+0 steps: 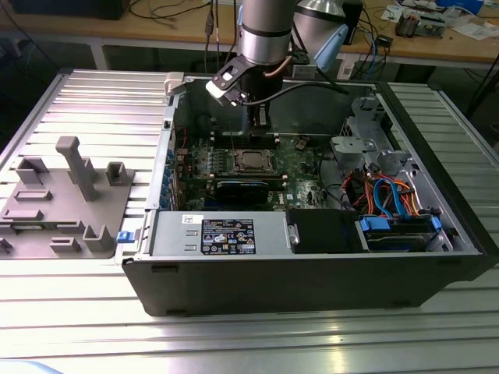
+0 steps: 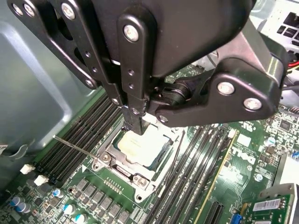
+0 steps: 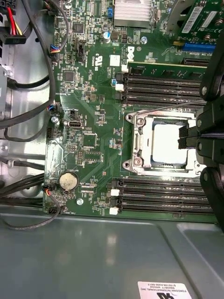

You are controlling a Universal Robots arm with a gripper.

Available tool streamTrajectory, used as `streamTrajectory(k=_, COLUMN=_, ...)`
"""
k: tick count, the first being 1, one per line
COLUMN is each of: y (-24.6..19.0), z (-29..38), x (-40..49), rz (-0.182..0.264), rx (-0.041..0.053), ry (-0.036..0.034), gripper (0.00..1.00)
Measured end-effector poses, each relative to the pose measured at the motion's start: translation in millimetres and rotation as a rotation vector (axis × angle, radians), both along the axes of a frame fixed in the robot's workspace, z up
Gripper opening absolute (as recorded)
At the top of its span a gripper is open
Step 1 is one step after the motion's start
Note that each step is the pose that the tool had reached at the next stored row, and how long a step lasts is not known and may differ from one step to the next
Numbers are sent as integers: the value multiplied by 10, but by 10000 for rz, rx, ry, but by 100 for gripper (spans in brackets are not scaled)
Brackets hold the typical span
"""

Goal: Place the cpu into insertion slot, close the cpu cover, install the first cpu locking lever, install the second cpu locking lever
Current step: 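Install the first cpu locking lever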

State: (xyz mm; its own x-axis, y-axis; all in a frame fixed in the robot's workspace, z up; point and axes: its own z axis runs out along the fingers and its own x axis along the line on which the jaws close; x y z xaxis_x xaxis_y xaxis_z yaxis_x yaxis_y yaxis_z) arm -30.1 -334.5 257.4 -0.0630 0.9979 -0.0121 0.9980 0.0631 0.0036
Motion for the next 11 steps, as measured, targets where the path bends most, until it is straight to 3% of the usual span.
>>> streamTrajectory(k=11, y=0, z=0, x=0, rz=89, rx=-26, ry=1, gripper=11)
